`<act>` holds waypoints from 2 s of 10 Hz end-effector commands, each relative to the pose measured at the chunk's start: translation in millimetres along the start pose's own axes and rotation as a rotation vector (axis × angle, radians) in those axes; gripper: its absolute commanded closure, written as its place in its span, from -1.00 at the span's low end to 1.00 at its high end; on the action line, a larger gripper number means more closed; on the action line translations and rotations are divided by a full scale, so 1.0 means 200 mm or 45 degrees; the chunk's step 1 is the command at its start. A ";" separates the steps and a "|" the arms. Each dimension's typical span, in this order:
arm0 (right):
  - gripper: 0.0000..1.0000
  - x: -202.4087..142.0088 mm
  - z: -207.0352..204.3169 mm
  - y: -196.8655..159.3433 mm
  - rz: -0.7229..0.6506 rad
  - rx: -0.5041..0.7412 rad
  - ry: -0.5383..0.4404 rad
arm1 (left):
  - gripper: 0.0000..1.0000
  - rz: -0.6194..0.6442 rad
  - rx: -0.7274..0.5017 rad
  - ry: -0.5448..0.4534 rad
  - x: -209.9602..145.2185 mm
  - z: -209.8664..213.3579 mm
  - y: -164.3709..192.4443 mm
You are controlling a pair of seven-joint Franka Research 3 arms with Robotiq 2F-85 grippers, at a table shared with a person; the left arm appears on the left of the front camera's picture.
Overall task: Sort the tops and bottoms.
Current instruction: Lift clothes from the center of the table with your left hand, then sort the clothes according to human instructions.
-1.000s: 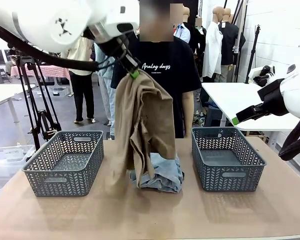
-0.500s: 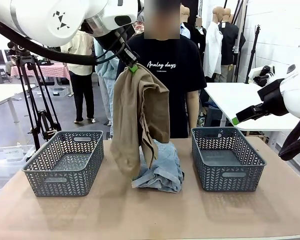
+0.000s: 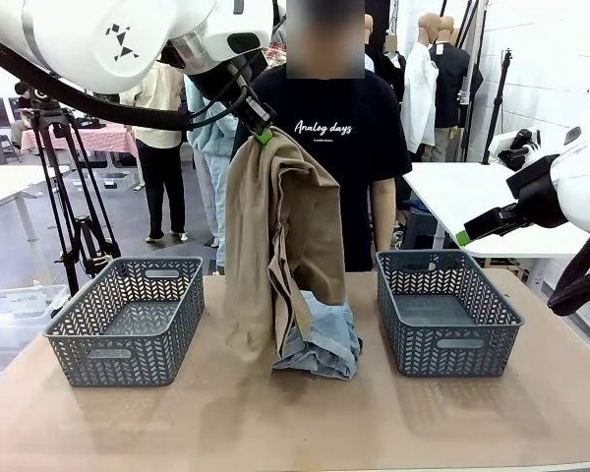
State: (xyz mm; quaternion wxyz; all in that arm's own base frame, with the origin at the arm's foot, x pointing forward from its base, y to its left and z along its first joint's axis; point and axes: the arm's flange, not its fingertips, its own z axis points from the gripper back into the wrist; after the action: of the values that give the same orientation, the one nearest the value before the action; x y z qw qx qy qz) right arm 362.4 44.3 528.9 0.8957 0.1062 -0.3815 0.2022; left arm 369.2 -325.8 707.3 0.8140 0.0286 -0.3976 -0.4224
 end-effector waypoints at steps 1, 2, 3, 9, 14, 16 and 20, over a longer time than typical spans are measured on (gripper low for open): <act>-1.00 0.00 -0.01 0.00 -0.012 0.000 0.009 | 1.00 0.003 0.007 -0.006 0.00 0.02 0.01; -1.00 0.00 -0.01 0.00 -0.012 0.000 0.009 | 1.00 0.003 0.007 -0.006 0.00 0.02 0.01; -1.00 0.00 -0.01 0.00 -0.012 0.000 0.009 | 1.00 0.003 0.007 -0.006 0.00 0.02 0.01; -1.00 0.00 -0.01 0.00 -0.012 0.000 0.009 | 1.00 0.003 0.007 -0.006 0.00 0.02 0.01; -1.00 0.00 -0.01 0.00 -0.012 0.000 0.009 | 1.00 0.003 0.007 -0.006 0.00 0.02 0.01; -1.00 0.00 -0.01 0.00 -0.012 0.000 0.009 | 1.00 0.003 0.007 -0.006 0.00 0.02 0.01; -1.00 0.00 -0.01 0.00 -0.012 0.000 0.009 | 1.00 0.003 0.007 -0.006 0.00 0.02 0.01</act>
State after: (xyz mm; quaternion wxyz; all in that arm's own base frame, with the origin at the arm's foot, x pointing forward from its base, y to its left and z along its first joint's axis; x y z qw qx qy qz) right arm 362.4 44.3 528.9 0.8957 0.1062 -0.3815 0.2022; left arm 369.2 -325.8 707.3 0.8140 0.0286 -0.3976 -0.4224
